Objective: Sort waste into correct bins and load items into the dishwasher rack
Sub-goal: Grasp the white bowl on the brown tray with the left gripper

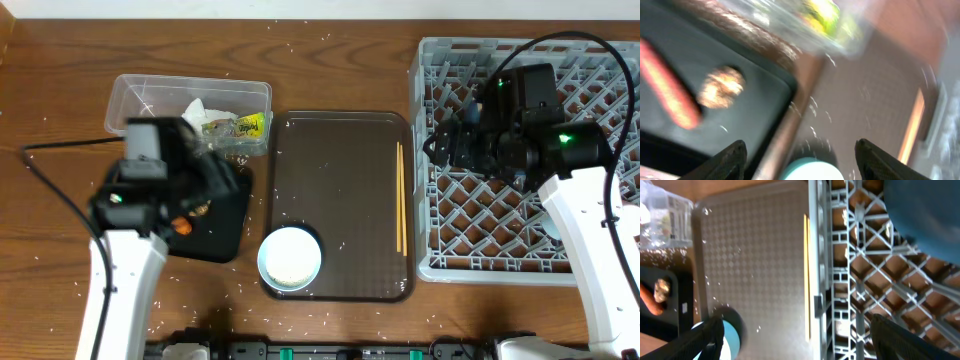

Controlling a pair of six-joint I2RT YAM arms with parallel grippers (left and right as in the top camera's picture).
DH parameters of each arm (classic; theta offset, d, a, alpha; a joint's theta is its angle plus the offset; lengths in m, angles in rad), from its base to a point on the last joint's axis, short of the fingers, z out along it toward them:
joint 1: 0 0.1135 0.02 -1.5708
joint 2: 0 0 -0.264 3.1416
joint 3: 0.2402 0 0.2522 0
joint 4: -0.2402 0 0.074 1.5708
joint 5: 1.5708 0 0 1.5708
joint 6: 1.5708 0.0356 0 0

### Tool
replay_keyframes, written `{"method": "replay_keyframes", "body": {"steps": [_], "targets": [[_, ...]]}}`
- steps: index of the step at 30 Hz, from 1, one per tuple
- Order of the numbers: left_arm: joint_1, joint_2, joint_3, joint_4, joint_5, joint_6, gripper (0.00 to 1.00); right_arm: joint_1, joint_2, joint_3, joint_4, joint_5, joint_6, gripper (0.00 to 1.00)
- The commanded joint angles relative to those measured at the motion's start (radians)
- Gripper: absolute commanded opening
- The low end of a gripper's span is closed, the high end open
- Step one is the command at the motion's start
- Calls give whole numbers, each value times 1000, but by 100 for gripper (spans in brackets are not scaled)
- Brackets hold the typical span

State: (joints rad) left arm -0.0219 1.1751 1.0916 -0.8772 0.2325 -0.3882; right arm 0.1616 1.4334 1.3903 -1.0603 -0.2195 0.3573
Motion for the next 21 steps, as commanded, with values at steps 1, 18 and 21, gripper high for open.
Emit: {"method": "replay_keyframes", "body": {"steps": [1,18,21], "targets": [[-149,-7,1,-89,66,153,70,10,7,2,23,6,9,89],[-842,204,-48,-143,-200,120,61,3,7,2,50,10,9,91],[-878,272,-48,-116,-200,93,58,3,7,2,42,10,9,91]]}}
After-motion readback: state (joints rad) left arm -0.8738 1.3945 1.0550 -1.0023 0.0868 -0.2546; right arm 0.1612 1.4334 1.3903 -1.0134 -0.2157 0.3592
